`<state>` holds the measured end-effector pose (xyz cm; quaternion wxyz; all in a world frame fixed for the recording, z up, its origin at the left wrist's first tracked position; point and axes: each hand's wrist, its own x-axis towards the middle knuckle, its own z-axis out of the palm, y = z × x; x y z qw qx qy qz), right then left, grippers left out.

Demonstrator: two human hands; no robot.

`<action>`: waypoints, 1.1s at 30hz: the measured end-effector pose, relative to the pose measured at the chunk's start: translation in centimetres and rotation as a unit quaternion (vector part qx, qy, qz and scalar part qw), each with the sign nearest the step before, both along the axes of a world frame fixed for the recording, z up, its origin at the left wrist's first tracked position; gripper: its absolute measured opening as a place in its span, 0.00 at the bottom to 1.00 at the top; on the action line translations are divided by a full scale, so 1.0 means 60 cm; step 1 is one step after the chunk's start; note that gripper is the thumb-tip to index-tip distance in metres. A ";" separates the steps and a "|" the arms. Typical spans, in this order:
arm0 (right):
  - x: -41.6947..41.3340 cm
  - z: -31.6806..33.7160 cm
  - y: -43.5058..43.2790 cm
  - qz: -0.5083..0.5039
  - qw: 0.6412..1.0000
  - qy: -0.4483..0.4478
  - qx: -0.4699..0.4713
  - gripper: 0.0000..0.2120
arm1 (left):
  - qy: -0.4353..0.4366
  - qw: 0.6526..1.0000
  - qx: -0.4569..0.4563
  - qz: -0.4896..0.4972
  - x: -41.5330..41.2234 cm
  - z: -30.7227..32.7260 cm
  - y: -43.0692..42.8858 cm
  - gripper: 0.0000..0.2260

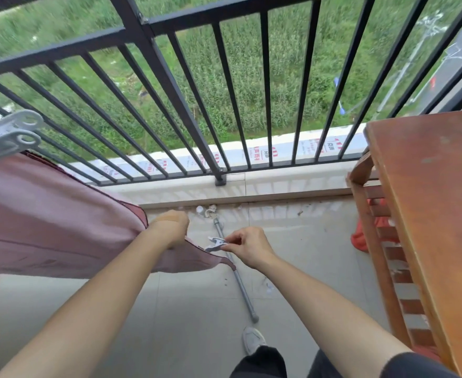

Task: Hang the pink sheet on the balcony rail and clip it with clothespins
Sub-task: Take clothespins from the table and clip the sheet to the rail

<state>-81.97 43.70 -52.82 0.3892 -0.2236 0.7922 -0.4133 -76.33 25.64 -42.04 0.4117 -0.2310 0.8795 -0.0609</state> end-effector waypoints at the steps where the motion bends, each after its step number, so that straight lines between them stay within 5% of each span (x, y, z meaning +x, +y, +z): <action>1: 0.004 0.000 -0.006 -0.001 1.000 -0.002 -0.008 0.08 | -0.006 1.000 -0.021 -0.013 -0.003 0.008 0.000 0.12; 5: 0.017 0.008 -0.033 -0.007 0.999 0.004 -0.039 0.09 | 0.010 0.995 -0.082 -0.061 -0.013 0.027 -0.009 0.13; 15: 0.042 0.014 -0.098 -0.023 0.993 -0.025 -0.109 0.12 | 0.112 0.993 0.034 -0.005 0.021 0.015 -0.017 0.12; 22: 0.030 -0.001 -0.088 0.036 0.996 -0.063 -0.053 0.31 | 0.110 0.993 0.029 -0.026 0.021 0.015 -0.009 0.14; 26: -0.004 0.017 -0.047 0.029 1.000 0.001 -0.011 0.33 | 0.131 0.990 0.044 -0.029 0.013 0.029 0.011 0.17; 29: -0.038 0.044 0.010 -0.005 0.997 0.077 0.017 0.29 | 0.247 0.967 0.052 -0.024 -0.005 0.038 0.040 0.14; 33: -0.083 0.063 0.135 -0.076 0.965 0.235 0.083 0.32 | 0.396 0.911 0.043 -0.106 -0.055 0.022 0.124 0.24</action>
